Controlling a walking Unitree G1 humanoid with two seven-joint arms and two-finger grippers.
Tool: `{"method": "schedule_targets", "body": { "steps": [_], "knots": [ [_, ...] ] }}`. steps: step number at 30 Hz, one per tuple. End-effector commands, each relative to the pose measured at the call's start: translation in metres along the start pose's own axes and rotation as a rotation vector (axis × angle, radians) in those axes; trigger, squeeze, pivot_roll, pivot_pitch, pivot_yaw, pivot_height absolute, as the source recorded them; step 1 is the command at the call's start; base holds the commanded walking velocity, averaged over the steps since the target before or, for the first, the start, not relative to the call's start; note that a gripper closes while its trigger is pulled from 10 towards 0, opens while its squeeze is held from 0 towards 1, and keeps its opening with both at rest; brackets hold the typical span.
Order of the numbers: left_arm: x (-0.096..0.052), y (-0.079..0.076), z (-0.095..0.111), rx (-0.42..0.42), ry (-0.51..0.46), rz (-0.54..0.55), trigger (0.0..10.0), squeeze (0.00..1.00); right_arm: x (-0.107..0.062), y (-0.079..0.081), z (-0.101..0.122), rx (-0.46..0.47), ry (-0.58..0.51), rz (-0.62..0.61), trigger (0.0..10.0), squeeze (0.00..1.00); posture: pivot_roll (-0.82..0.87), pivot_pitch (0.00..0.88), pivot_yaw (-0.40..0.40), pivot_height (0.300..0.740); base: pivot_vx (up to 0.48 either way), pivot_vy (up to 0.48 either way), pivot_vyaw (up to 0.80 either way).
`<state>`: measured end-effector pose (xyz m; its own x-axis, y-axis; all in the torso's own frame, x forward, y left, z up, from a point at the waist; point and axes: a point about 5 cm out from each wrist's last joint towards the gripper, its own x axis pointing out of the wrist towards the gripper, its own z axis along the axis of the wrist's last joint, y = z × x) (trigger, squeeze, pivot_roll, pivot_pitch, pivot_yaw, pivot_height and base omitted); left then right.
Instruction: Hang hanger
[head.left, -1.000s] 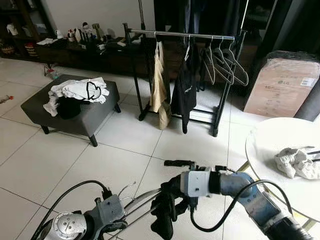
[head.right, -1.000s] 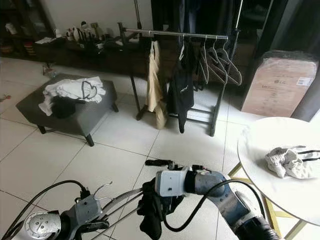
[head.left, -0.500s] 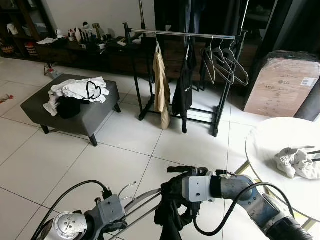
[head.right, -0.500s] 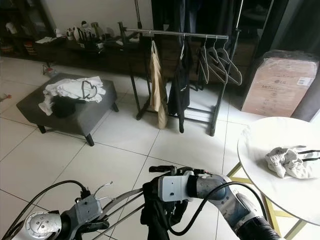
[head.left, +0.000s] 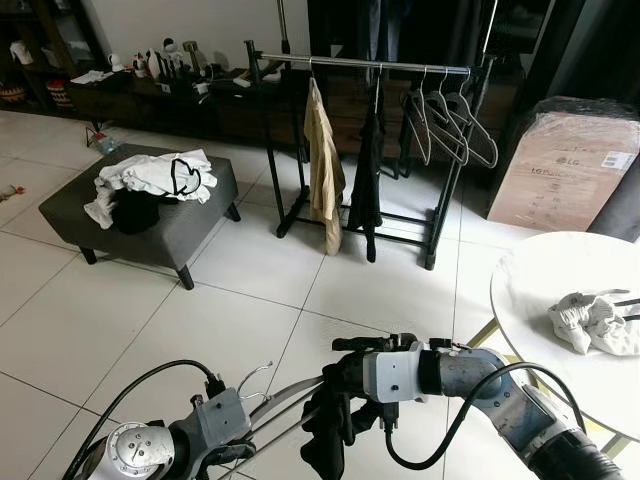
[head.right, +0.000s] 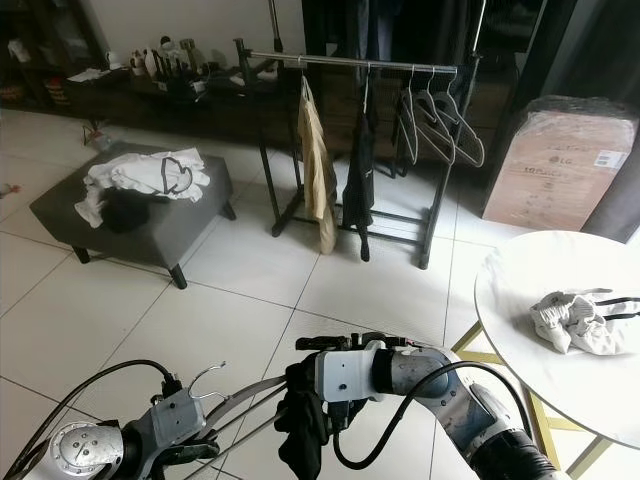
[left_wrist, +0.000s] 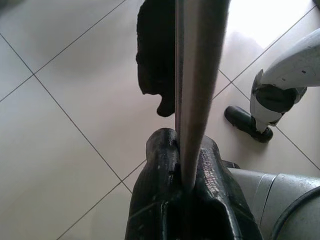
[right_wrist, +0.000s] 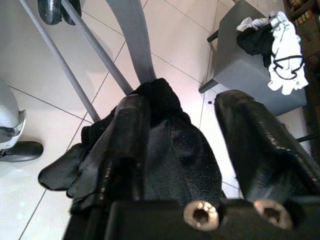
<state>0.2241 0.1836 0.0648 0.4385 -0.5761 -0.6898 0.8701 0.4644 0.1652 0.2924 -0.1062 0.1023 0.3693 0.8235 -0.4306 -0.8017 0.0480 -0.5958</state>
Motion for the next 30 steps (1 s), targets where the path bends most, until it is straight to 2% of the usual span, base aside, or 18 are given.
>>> {"method": "schedule_targets", "body": {
  "steps": [1, 8, 9, 11, 12, 23, 24, 25, 30],
  "knots": [
    [-0.002, 0.001, 0.005, 0.016, -0.013, 0.003, 10.0, 0.0, 0.001, -0.002, 0.002, -0.004, -0.017, 0.002, 0.0, 0.0, -0.02, 0.139, 0.022, 0.74, 0.0, 0.0, 0.0],
    [-0.003, 0.001, 0.006, 0.021, -0.013, 0.002, 10.0, 0.0, 0.001, 0.002, -0.001, 0.003, -0.005, 0.032, 0.0, 0.0, -0.02, 0.145, 0.02, 0.74, 0.0, 0.0, 0.0],
    [-0.003, 0.0, 0.006, 0.02, -0.013, 0.002, 10.0, 0.0, 0.001, 0.004, -0.002, 0.004, 0.003, 0.041, 2.2, 0.0, -0.02, 0.146, 0.02, 0.74, 0.0, 0.0, 0.0],
    [-0.003, 0.0, 0.006, 0.02, -0.013, 0.002, 10.0, 0.0, 0.001, 0.005, -0.003, 0.005, 0.006, 0.045, 2.2, 0.0, -0.02, 0.146, 0.02, 0.74, 0.0, 0.0, 0.0],
    [-0.003, 0.0, 0.006, 0.02, -0.013, 0.001, 10.0, 0.0, 0.001, 0.007, -0.005, 0.003, 0.018, 0.052, 10.0, 0.0, -0.02, 0.147, 0.02, 0.74, 0.0, 0.0, 0.0],
    [-0.002, -0.001, 0.006, 0.021, -0.012, -0.002, 10.0, 0.0, 0.005, 0.007, -0.006, 0.007, 0.024, 0.051, 10.0, 0.0, -0.02, 0.147, 0.021, 0.74, 0.0, 0.0, 0.0],
    [-0.002, 0.0, 0.006, 0.021, -0.012, -0.001, 10.0, 0.0, 0.005, 0.006, -0.005, 0.009, 0.02, 0.047, 9.2, 0.0, -0.02, 0.146, 0.021, 0.74, 0.0, 0.0, 0.0],
    [-0.002, 0.0, 0.007, 0.021, -0.012, 0.0, 10.0, 0.0, 0.005, 0.006, -0.005, 0.011, 0.017, 0.044, 0.0, 0.0, -0.02, 0.146, 0.021, 0.74, 0.0, 0.0, 0.0],
    [-0.002, 0.001, 0.007, 0.024, -0.01, 0.001, 10.0, 0.0, 0.005, 0.003, -0.004, 0.01, 0.01, 0.03, 0.0, 0.0, -0.02, 0.143, 0.023, 0.74, 0.0, 0.0, 0.0]
  ]
}}
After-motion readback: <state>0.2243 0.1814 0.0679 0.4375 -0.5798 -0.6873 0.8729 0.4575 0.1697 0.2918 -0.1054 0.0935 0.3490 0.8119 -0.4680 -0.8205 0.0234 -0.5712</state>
